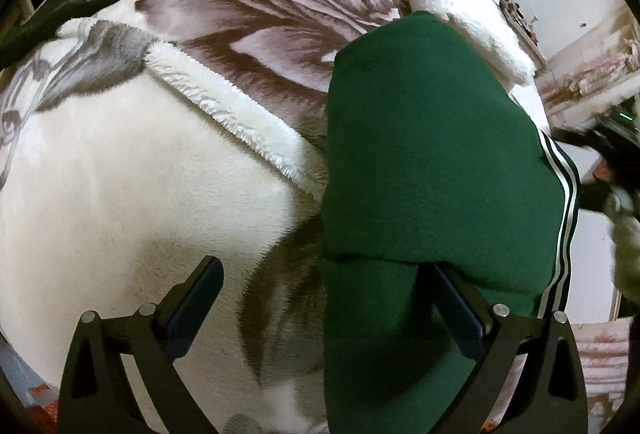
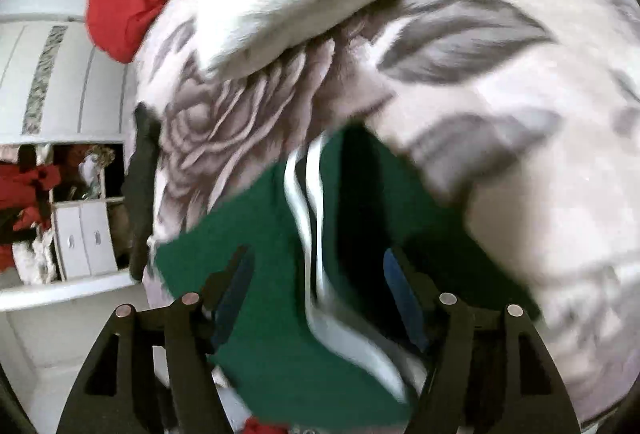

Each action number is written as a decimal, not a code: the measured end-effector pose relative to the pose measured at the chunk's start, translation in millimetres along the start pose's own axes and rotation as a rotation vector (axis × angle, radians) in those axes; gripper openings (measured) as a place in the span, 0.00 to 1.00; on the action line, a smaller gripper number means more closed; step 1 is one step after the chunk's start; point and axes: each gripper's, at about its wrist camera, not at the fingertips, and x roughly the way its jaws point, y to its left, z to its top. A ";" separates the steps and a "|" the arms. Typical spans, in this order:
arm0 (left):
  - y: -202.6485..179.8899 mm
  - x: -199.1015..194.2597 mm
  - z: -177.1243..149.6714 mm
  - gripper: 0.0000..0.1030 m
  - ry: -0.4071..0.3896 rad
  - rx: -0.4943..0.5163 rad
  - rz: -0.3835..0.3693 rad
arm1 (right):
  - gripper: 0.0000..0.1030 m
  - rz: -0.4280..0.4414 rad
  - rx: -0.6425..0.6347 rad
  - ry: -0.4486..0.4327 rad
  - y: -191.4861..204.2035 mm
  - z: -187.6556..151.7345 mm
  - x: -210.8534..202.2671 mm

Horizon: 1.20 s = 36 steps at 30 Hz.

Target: Fold large clothes

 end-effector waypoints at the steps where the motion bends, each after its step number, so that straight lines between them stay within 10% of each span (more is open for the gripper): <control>1: -0.2 -0.3 -0.2 1.00 -0.002 0.004 0.002 | 0.24 0.003 0.016 0.032 1.9 8.8 16.9; 2: -0.3 -0.7 -0.8 1.00 -0.006 0.002 0.001 | 0.08 0.004 0.001 0.064 11.2 10.3 28.4; 9: 8.5 -4.0 -11.7 1.00 -0.008 -0.049 -0.125 | 0.03 -0.075 -0.082 -0.236 56.7 16.7 -28.5; 15: -5.1 -4.3 -12.3 1.00 -0.004 -0.011 -0.089 | 0.15 -0.302 -0.120 0.083 44.0 30.1 32.4; 20: 4.3 -9.8 -13.3 1.00 -0.037 -0.057 -0.100 | 0.52 -0.394 -0.379 -0.064 123.3 -5.1 -26.6; 28: 23.2 0.5 -18.3 1.00 -0.024 -0.124 -0.097 | 0.53 -0.226 -0.771 0.273 274.3 -42.4 71.7; 33: 20.7 5.6 -21.4 1.00 -0.018 -0.108 -0.100 | 0.53 -0.492 -1.027 0.548 303.1 -76.5 195.5; 36: 16.5 13.2 -24.2 1.00 0.000 -0.091 -0.127 | 0.33 -0.609 -1.111 0.512 303.4 -88.9 219.4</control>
